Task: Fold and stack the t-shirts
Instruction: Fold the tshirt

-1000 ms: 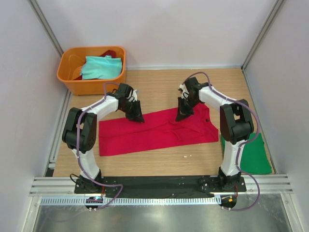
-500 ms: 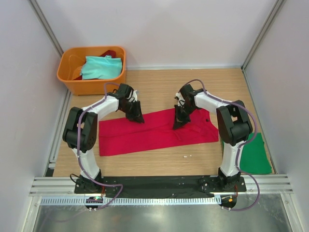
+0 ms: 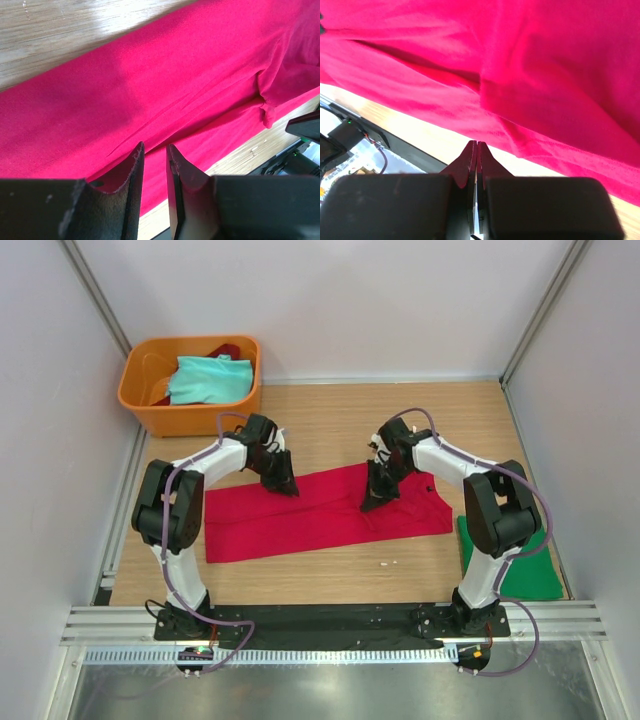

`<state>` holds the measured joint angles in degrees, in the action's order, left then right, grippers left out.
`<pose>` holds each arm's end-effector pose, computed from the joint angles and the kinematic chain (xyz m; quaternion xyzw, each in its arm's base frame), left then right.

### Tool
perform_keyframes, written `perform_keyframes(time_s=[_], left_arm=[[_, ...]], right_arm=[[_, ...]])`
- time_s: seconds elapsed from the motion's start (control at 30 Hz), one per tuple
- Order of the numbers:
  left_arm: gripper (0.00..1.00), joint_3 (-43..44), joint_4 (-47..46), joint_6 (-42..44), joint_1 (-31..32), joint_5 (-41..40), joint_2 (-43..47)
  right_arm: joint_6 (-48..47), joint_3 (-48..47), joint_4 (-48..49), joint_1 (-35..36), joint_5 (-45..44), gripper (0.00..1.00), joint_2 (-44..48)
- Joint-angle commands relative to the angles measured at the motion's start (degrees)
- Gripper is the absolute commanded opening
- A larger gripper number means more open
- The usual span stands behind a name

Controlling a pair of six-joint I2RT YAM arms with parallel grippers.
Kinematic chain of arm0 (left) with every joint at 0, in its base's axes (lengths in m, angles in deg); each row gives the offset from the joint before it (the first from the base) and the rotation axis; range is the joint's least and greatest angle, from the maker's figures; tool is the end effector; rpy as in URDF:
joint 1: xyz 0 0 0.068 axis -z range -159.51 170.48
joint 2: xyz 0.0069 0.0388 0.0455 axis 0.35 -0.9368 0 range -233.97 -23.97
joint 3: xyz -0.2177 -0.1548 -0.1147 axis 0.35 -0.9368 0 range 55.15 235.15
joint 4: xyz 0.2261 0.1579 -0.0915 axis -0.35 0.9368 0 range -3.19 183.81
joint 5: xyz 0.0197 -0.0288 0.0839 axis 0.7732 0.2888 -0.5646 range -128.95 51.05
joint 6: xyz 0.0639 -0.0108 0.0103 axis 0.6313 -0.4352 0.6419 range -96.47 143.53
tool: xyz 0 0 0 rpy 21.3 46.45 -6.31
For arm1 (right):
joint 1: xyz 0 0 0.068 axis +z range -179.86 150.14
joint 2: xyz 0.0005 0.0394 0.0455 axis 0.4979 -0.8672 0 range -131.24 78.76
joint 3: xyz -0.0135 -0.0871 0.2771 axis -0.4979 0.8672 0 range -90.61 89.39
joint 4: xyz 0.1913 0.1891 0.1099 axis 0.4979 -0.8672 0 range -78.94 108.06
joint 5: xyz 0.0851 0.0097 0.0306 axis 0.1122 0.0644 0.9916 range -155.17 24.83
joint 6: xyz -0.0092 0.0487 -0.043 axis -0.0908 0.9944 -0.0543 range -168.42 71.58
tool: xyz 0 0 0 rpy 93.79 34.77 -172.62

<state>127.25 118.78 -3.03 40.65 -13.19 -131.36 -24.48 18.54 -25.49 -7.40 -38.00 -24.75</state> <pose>0.3780 -0.1627 0.1615 -0.0095 0.9567 -0.2769 0.0898 0.3415 0.1665 0.1734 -0.0158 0.9653 0.2603 0.0154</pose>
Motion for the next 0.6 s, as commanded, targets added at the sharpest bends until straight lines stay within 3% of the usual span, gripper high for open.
perform_keyframes(time_s=[0.0, 0.17, 0.57], left_arm=[[0.25, 0.8, -0.2, 0.6, -0.1, 1.4, -0.3], [0.25, 0.6, -0.4, 0.6, 0.0, 1.5, 0.1], [0.25, 1.6, 0.0, 0.6, -0.1, 1.8, 0.1]], right_arm=[[-0.4, 1.2, 0.5, 0.4, 0.6, 0.03, 2.3], [0.0, -2.0, 1.6, 0.4, -3.2, 0.11, 2.3], [0.5, -10.6, 3.7, 0.1, -5.9, 0.13, -9.3]])
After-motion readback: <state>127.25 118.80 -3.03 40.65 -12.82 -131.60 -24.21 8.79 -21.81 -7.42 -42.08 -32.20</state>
